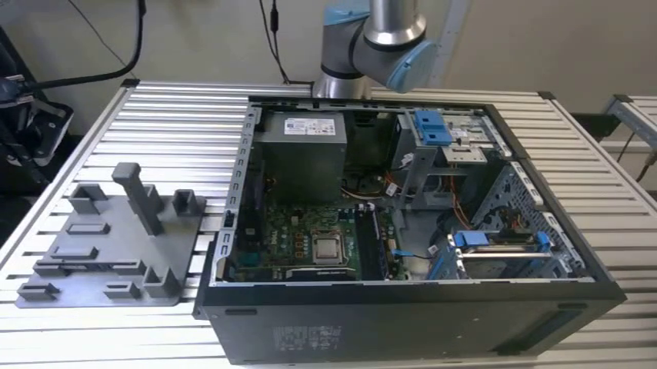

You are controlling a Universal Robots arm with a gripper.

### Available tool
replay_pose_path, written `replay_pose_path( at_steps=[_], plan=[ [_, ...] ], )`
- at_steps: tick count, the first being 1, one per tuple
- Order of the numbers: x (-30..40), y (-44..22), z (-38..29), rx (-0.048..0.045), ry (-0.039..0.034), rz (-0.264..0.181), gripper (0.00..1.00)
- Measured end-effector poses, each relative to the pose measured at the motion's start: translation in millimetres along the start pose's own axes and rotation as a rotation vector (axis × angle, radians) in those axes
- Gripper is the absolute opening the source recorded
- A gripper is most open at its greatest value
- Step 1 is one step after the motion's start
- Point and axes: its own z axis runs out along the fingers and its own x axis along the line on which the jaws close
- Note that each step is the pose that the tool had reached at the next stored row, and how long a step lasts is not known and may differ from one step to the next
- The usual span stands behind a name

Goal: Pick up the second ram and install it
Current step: 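Pick up the second ram and move it above second insertion slot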

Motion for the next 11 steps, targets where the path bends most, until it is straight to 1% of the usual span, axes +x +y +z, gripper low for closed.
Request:
replay_pose_path(
  at_steps=[6, 11],
  plan=[
    [0.2, 0.0, -0.1, 0.0003, 0.0052, -0.108, 0.11],
    [0.7, 0.0, -0.1, 0.0031, 0.0093, -0.19, 0.11]
  ],
)
